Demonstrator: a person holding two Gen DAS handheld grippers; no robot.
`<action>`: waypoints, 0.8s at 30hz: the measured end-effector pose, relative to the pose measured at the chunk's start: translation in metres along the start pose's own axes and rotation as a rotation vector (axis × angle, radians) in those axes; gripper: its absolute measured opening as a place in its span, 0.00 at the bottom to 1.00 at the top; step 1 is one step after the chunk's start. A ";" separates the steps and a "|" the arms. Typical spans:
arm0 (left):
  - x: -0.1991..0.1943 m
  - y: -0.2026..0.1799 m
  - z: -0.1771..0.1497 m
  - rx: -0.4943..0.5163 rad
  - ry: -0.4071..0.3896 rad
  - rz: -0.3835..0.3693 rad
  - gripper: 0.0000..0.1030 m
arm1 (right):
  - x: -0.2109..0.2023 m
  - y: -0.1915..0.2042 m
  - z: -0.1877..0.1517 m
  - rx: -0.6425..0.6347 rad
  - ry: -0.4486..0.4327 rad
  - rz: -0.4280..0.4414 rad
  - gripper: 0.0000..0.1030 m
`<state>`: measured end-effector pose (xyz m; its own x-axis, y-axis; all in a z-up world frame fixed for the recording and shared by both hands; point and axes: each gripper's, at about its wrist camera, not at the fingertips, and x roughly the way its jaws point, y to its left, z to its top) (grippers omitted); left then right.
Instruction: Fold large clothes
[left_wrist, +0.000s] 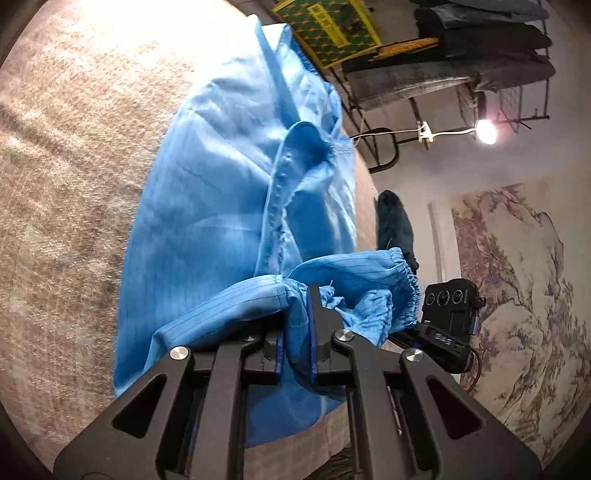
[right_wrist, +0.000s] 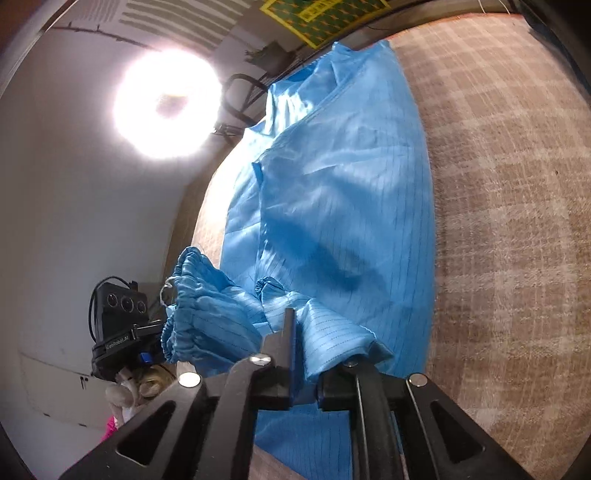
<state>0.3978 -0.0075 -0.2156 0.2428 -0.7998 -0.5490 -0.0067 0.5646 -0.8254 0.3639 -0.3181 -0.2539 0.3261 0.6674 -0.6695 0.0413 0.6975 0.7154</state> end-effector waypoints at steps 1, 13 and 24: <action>-0.001 0.001 0.002 -0.010 -0.011 -0.006 0.19 | -0.001 -0.002 0.002 0.008 -0.002 0.011 0.27; -0.038 -0.024 0.004 0.122 -0.140 0.032 0.49 | -0.064 0.003 0.006 -0.081 -0.164 -0.104 0.46; -0.012 -0.011 -0.041 0.334 -0.028 0.236 0.37 | -0.017 0.044 -0.040 -0.417 -0.048 -0.277 0.36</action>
<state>0.3549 -0.0130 -0.2054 0.2987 -0.6370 -0.7106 0.2487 0.7708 -0.5865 0.3223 -0.2888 -0.2188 0.4002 0.4364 -0.8059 -0.2453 0.8983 0.3646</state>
